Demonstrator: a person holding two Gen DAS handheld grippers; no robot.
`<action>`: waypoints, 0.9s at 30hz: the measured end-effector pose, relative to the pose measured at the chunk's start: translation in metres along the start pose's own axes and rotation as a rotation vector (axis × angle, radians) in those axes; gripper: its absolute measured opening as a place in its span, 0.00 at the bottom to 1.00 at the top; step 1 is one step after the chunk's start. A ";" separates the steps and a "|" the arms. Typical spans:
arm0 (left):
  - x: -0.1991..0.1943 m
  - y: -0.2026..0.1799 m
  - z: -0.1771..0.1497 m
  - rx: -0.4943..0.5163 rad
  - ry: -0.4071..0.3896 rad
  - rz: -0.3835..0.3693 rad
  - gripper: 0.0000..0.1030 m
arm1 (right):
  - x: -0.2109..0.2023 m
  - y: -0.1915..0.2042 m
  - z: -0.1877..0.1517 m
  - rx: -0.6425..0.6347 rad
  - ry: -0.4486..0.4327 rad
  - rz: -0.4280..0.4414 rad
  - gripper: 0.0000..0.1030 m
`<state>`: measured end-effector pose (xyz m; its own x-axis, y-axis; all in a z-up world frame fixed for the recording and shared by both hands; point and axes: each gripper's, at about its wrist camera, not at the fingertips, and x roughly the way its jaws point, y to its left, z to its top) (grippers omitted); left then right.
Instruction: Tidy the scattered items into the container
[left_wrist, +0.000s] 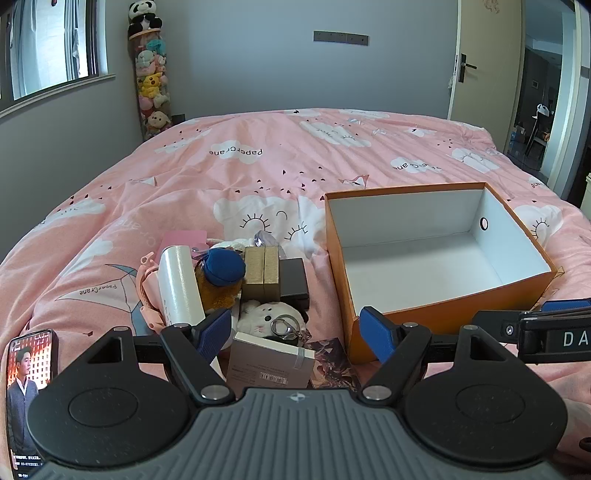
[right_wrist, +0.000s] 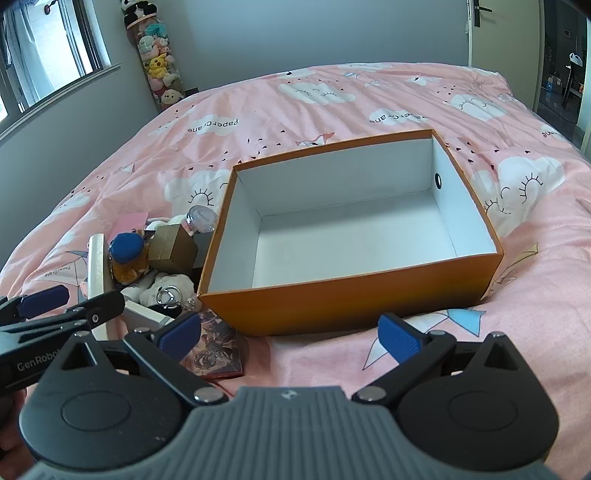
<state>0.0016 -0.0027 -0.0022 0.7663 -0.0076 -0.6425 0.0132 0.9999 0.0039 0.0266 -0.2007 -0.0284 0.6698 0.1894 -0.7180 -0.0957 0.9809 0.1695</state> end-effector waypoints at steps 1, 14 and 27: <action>0.000 0.000 0.000 0.000 0.000 0.000 0.88 | 0.000 0.000 0.000 0.000 0.000 0.000 0.99; 0.000 0.000 0.000 0.001 0.001 -0.001 0.88 | 0.000 0.001 0.000 0.004 -0.004 0.002 0.99; 0.009 0.012 0.000 -0.013 0.037 -0.010 0.80 | 0.011 0.007 0.005 -0.032 0.001 0.059 0.88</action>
<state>0.0085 0.0091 -0.0076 0.7420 -0.0179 -0.6702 0.0123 0.9998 -0.0130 0.0367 -0.1922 -0.0314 0.6616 0.2468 -0.7081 -0.1583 0.9690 0.1898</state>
